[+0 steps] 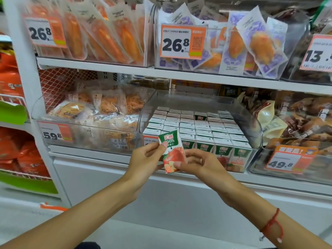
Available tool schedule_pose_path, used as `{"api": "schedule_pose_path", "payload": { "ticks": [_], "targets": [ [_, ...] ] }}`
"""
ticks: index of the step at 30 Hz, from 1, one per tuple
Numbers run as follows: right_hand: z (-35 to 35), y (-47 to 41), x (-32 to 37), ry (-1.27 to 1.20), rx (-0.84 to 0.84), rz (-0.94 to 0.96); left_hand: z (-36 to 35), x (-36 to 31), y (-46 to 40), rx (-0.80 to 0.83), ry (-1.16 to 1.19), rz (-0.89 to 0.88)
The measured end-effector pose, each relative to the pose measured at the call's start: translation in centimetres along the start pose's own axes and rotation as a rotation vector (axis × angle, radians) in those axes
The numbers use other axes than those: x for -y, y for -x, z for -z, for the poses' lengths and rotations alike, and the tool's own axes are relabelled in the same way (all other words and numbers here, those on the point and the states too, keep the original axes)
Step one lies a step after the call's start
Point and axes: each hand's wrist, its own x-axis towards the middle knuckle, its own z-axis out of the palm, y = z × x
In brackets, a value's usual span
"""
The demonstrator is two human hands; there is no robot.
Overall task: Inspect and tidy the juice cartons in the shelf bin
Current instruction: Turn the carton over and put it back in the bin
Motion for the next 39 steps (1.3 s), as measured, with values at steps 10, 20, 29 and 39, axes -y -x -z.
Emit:
{"api": "schedule_pose_path", "payload": {
  "ticks": [10, 20, 29, 39],
  "targets": [
    [-0.8, 0.5, -0.8, 0.569, -0.289, 0.446, -0.4, 0.9, 0.0, 0.062, -0.040, -0.040],
    [1.4, 0.3, 0.6, 0.049, 0.180, 0.010, 0.1, 0.2, -0.2, 0.214, 0.021, -0.059],
    [1.1, -0.1, -0.3, 0.417, -0.295, 0.275, -1.2, 1.1, 0.1, 0.070, -0.002, -0.082],
    [1.8, -0.5, 0.2, 0.165, -0.094, 0.266, 0.2, 0.1, -0.5, 0.233, -0.088, -0.115]
  ]
}}
